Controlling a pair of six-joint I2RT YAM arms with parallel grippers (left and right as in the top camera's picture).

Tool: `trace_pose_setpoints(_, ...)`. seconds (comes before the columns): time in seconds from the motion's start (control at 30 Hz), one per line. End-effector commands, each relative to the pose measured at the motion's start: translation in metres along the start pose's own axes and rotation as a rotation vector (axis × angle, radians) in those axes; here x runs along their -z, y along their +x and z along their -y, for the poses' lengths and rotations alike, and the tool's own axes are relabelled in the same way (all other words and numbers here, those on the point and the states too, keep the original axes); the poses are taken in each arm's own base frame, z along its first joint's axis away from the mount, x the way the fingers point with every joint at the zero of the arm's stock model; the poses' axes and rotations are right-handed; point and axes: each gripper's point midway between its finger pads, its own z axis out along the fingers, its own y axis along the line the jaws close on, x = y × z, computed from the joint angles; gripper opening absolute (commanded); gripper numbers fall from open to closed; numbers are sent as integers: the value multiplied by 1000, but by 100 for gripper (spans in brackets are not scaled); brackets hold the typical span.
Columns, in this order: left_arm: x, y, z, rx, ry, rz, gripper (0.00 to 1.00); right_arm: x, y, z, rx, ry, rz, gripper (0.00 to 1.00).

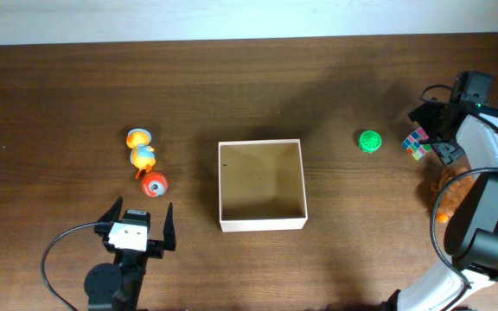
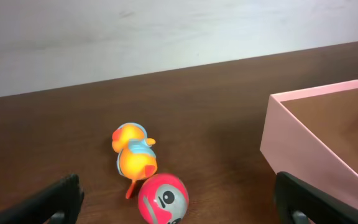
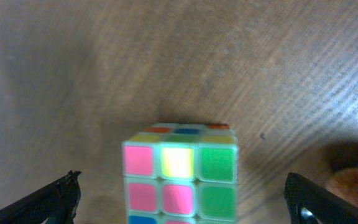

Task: Pack container
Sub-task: 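Move the right gripper over the Rubik's cube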

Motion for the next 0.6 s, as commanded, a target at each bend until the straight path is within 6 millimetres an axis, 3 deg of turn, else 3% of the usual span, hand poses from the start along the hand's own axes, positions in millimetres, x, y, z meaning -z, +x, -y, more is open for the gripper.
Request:
trace_pose_setpoints(0.0,0,1,0,-16,2,5,99,1,-2,-10,18,-36,-1,99)
trace_pose_setpoints(0.37,0,1,0,-16,2,5,99,-25,15,-9,33,-6,-51,94)
trace_pose_setpoints(0.57,0,1,0,-16,2,5,99,-28,13,-10,33,-9,-41,88)
